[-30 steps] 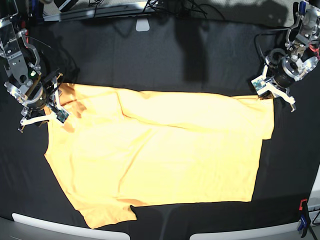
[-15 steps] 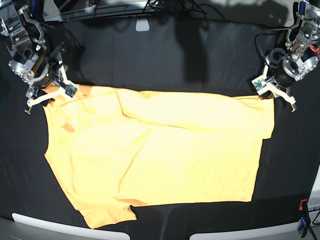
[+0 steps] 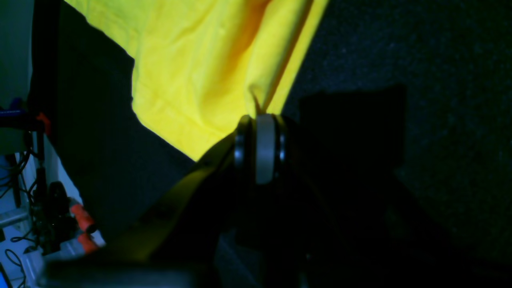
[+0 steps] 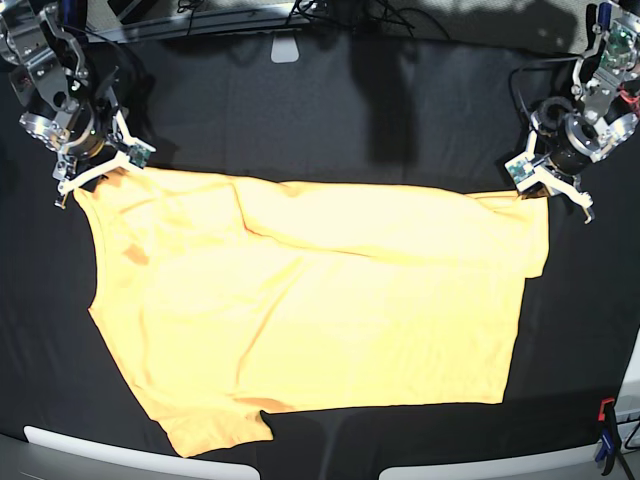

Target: Layout the t-shirt on the table in an organized manner, then fold the t-shirt properly

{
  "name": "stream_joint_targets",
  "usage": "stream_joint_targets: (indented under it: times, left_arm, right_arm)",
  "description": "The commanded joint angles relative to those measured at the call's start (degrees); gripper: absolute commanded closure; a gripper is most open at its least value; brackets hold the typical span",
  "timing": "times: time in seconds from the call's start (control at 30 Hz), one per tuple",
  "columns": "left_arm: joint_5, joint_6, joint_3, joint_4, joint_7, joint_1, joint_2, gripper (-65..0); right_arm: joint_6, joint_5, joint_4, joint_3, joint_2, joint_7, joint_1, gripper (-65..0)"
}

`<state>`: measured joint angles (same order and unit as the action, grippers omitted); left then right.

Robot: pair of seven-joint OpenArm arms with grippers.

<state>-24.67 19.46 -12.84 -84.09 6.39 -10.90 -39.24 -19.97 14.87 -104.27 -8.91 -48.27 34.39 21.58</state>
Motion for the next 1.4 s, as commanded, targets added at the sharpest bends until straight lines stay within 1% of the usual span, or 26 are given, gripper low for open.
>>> stream_joint_targets:
  times: [0.0, 0.1, 0.17, 0.2, 0.3, 0.33, 0.47, 0.57, 0.6, 0.73, 0.83, 0.93, 1.13, 1.17, 1.23, 1.27, 1.3, 1.37]
  left_arm:
    - [-0.42, -0.42, 0.35, -0.39, 0.81, 0.31, -1.11, 0.0]
    - [-0.44, -0.44, 0.35, -0.39, 0.81, 0.33, -1.11, 0.0]
    - [-0.44, -0.44, 0.35, -0.39, 0.79, 0.46, -1.11, 0.0]
    - [-0.44, -0.44, 0.35, -0.39, 0.76, 0.5, -1.11, 0.0]
    - [-0.46, -0.46, 0.35, -0.39, -0.17, 0.57, -1.11, 0.0]
    - [-0.48, -0.46, 0.35, -0.39, -0.57, 0.59, -1.09, 0.0]
    - [-0.83, -0.44, 0.35, -0.42, -1.88, 0.59, -1.09, 0.0]
    - [-0.83, -0.44, 0.35, -0.42, -1.77, 0.59, -1.11, 0.0]
    - [-0.83, -0.46, 0.35, -0.39, -1.75, 0.59, -1.11, 0.0]
    - [-0.83, -0.46, 0.35, -0.42, -1.75, 0.59, -1.11, 0.0]
    - [-0.83, -0.46, 0.35, -0.42, -1.75, 0.57, -1.11, 0.0]
    - [-0.83, -0.46, 0.35, -0.42, -1.75, 0.57, -1.11, 0.0]
    - [-0.81, -0.44, 0.35, -0.39, -1.77, 0.57, -1.11, 0.0]
    - [-0.81, -0.44, 0.35, -0.39, -1.77, 0.57, -1.11, 0.0]
    - [-0.79, -0.46, 0.35, -0.42, -1.77, 0.52, -1.11, 0.0]
    - [-0.79, -0.48, 0.35, -0.42, -1.77, 0.46, -1.11, 0.0]
    - [-0.76, -0.57, 0.35, -0.42, -1.77, 0.42, -1.11, 0.0]
    - [-0.35, -0.61, 0.37, -0.44, -1.75, 0.26, -1.16, 0.0]
  right_arm:
    - [0.44, 1.66, -0.07, 0.5, -1.05, -0.48, -0.59, -30.5]
    - [2.08, 5.86, 1.38, 0.5, -0.72, -1.88, -0.61, -30.5]
    - [2.29, 7.28, 2.27, 0.5, -0.74, -3.63, -0.63, -30.5]
    - [2.34, 7.52, 2.67, 0.5, -0.74, -4.46, -0.63, -30.5]
    - [2.38, 7.5, 3.61, 0.5, -0.55, -5.44, -1.18, -26.9]
    - [2.38, 7.48, 3.69, 0.5, -0.22, -5.2, -1.64, -26.0]
    - [1.92, 8.09, 3.69, -0.09, 2.03, -5.27, -3.76, -25.9]
    - [1.42, 12.46, 3.8, -1.51, 3.54, -5.44, -5.33, -25.9]
    - [1.27, 13.07, 3.8, -2.01, 3.82, -5.44, -5.73, -25.9]
    - [0.61, 13.57, 3.82, -3.87, 3.58, -4.46, -6.67, -25.9]
    - [0.61, 13.68, 3.87, -3.87, 2.97, -3.21, -6.67, -25.9]
    - [0.61, 13.66, 4.74, -3.87, 1.99, -1.33, -6.67, -22.7]
    - [0.66, 13.46, 8.02, -3.87, 1.79, -2.32, -6.67, -21.7]
    - [0.68, 13.46, 8.22, -3.87, 1.79, -2.23, -6.67, -18.8]
    - [1.27, 13.44, 8.2, -3.87, 1.79, -1.97, -6.67, -7.3]
    - [2.29, 13.44, 8.17, -3.87, 1.79, -1.99, -6.64, -1.3]
    - [3.67, 13.14, 8.17, -3.87, 1.79, -1.97, -6.6, 0.0]
    - [5.66, 11.26, 7.85, -3.87, 1.77, -1.09, -6.6, 0.0]
